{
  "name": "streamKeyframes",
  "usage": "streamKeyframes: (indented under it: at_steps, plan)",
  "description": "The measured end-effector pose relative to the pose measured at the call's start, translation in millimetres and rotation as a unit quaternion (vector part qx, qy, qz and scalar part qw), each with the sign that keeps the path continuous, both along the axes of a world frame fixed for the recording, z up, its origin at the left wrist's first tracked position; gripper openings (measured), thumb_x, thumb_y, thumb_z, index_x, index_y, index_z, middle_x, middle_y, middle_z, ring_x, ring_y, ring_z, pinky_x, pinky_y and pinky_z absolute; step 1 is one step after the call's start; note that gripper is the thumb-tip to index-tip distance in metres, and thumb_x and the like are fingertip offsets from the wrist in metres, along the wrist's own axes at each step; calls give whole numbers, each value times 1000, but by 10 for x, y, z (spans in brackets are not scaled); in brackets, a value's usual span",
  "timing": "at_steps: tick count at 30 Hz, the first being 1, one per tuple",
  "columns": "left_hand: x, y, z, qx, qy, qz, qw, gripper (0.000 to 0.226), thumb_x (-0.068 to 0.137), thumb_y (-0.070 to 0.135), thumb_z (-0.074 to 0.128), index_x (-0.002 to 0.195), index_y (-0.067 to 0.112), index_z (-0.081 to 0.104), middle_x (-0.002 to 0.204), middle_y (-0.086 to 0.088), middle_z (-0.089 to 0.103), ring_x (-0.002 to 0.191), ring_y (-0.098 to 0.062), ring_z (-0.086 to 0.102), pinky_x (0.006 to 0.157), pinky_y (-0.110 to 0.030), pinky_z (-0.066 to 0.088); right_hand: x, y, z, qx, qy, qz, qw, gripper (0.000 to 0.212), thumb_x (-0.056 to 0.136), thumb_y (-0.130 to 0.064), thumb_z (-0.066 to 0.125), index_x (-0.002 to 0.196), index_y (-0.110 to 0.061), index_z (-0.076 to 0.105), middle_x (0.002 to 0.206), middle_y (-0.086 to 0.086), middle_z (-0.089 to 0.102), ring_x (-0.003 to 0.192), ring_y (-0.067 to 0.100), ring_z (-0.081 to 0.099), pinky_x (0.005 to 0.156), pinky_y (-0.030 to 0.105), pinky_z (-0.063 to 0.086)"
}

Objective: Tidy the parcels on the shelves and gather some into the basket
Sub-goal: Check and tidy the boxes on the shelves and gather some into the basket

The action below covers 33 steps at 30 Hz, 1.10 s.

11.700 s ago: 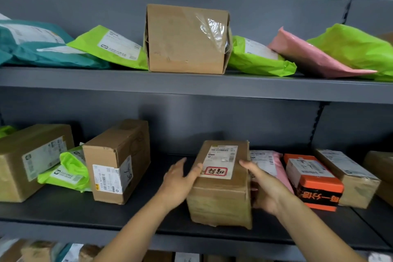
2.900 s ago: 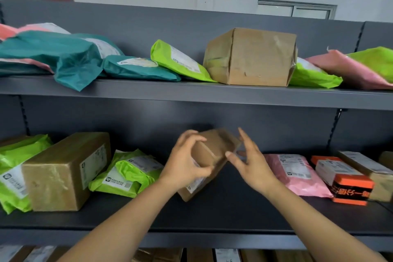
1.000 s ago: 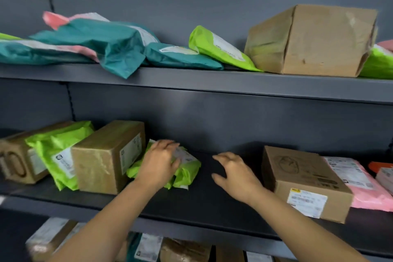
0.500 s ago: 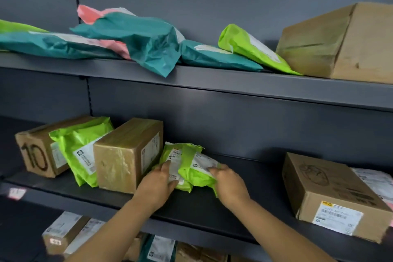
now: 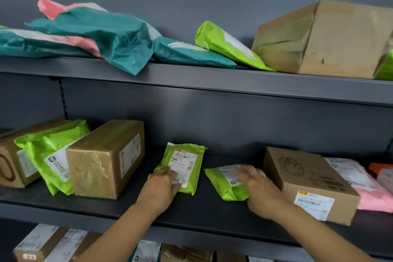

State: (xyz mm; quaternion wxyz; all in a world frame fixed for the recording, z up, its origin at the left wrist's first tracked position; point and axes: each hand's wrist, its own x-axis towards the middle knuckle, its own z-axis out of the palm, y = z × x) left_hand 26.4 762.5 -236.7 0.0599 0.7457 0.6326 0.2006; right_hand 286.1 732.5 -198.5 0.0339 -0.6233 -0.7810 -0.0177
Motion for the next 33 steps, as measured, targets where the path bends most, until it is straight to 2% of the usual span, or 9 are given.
streamKeyframes:
  at_steps: [3,6,15,17,19,21,25,29,33]
  plan:
    - [171,-20,-10,5,7,-19,1000,47,95,40,49,138,20,47,151,-4,33,135,-18,37,109,-23,26,-59,-29,-66,-4,-34,68,997,72,90,-22,50,151,-32,15,158,-7,6,146,21,7,119,34,10]
    - [273,-48,-20,3,16,-30,999,48,94,42,50,138,23,47,151,-3,34,134,-19,39,109,-25,30,-100,12,-131,4,-51,51,997,54,97,-40,42,148,-37,25,157,-7,17,144,20,16,116,36,14]
    - [269,-192,87,-5,7,-82,997,51,94,44,49,141,24,43,153,0,31,138,-17,31,112,-22,24,-210,127,-120,62,-53,-71,994,51,97,-40,42,145,-31,31,149,-1,34,135,24,32,109,38,29]
    - [157,-248,203,52,-6,-83,995,49,95,43,49,140,23,45,149,1,36,135,-16,33,110,-21,24,-290,100,-50,116,-46,-47,991,56,87,-40,60,139,-24,45,138,3,49,125,27,47,104,41,39]
    - [-7,-303,341,134,5,-56,989,46,94,42,48,136,23,49,145,1,42,132,-17,38,109,-26,29,-394,105,37,165,-13,-5,986,58,60,-33,86,113,-18,68,109,7,67,96,30,65,82,43,55]
    - [-209,-337,490,244,23,-7,969,45,90,43,46,127,20,58,134,-2,53,123,-21,47,103,-36,42,-542,107,94,208,13,46,977,56,51,-30,91,103,-17,73,97,6,70,83,29,68,72,41,57]
    - [-689,-376,700,351,50,112,928,39,79,35,65,109,10,64,113,-14,57,107,-34,51,91,-42,43,-954,28,133,156,59,129,977,51,91,-41,55,139,-24,46,138,-1,47,127,25,45,105,37,36]
    - [-1102,-376,676,267,89,240,929,64,71,56,67,108,5,61,121,-23,53,112,-46,46,93,-51,41,-1203,36,56,99,13,166,981,55,97,-36,45,148,-26,26,151,-4,30,140,19,26,114,34,20]
    - [-1275,-395,602,84,-20,289,953,83,74,75,51,137,22,41,148,-18,24,128,-46,32,106,-48,31,-1396,24,65,85,1,188,979,57,98,-35,44,150,-26,21,153,-5,26,139,17,26,114,32,22]
